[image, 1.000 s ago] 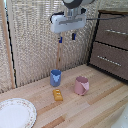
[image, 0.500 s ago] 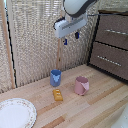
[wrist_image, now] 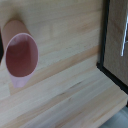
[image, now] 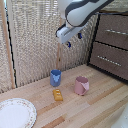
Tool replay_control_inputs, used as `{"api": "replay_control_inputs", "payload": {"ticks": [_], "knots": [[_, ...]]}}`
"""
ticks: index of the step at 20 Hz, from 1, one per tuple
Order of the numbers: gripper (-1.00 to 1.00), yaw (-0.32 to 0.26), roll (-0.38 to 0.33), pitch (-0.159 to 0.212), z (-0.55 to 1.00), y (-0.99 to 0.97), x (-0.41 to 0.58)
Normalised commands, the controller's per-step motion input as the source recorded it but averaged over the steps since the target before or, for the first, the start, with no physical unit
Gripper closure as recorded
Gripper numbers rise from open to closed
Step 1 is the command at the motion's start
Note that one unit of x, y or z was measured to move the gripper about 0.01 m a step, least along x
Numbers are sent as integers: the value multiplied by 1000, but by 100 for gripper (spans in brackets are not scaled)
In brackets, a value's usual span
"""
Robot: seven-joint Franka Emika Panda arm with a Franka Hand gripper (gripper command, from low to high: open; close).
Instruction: Propose to navigate your clamp on the clench of the first drawer. Use gentle force to register to the cabinet. Send posterior your swing mandate till over it lurks, a cup of pink essence. Fortify your grip after aiming concentric with the pink cup’s periphery. Manoeuvre the pink towards the cabinet's top. Drop your compression till the cup is resting inside.
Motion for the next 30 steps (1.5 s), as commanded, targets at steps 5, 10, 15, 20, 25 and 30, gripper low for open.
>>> {"api": "replay_control_inputs", "payload": {"ticks": [5,10,15,20,25,30], "knots": [[-100,54,-372,16,47,-44,17],[-100,96,-297,6,353,-8,-42],[-100,150,-279,0,366,-38,-227],[-100,162,-314,-22,193,-124,-248],[-100,127,-370,-15,-1,-240,-219],[-100,90,-375,0,-71,-290,-151]]}}
